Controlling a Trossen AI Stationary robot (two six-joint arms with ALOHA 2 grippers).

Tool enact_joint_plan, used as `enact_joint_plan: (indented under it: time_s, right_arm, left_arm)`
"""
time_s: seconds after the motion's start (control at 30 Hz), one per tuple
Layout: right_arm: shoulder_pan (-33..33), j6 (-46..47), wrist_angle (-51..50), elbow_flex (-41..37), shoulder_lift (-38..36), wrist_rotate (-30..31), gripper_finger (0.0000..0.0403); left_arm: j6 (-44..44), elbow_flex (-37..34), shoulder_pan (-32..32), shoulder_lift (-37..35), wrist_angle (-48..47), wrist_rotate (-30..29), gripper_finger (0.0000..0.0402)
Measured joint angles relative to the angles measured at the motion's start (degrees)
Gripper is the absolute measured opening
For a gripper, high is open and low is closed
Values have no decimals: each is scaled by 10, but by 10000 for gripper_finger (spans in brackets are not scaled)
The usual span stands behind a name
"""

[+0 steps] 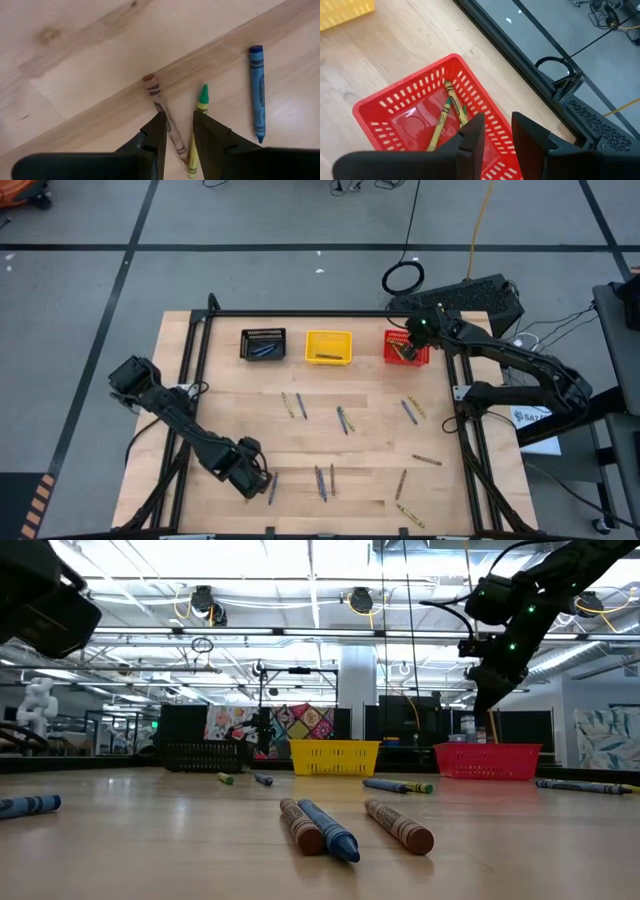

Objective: Sort crayons
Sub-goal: Put the brown crayon into the yellow bin

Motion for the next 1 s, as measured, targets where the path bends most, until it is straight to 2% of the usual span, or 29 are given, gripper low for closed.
enact_joint_plan:
  time_s: [0.67, 0.93, 1.0]
  right_arm:
    - [0, -1, -7, 0, 0, 0, 84]
    - [0, -1, -7, 0, 0, 0, 84]
    - [0, -1, -7, 0, 0, 0, 84]
  left_arm:
    - [5, 3, 1, 74, -9, 20, 83]
    - [4, 3, 0, 77, -15, 15, 13]
    - [4, 3, 0, 77, -15, 12, 8]
